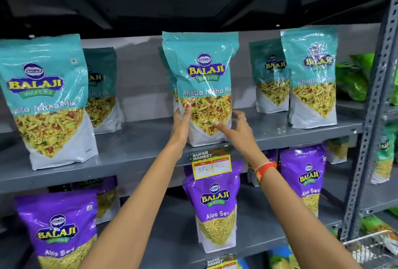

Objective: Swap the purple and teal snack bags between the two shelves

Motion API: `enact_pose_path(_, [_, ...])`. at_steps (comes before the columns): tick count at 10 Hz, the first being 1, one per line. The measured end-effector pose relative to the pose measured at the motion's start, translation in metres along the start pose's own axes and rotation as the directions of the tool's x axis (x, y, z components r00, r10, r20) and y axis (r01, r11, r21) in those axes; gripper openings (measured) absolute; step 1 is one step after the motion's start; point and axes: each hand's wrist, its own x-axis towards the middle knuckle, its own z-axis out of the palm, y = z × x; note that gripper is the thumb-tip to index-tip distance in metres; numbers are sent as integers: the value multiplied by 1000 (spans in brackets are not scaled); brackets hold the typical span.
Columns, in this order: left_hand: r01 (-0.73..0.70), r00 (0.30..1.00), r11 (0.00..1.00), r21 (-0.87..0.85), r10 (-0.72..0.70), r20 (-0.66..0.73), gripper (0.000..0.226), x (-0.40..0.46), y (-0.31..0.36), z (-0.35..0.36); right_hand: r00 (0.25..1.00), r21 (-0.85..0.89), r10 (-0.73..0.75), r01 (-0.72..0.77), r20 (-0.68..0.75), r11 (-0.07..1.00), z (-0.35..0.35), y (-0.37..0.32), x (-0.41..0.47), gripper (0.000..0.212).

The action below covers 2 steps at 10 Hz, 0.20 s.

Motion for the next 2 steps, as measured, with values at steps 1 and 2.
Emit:
enact_pose_path(1, [-17,1000,997,76,17,3,69,-4,2,-1,999,-46,-19,18,-30,999,-2,-7,-5,63])
enact_pose_path(2, [-96,990,969,226,116,-76,70,-11,10,-9,946,40,-176,194,-272,980,-21,-31,-28,46])
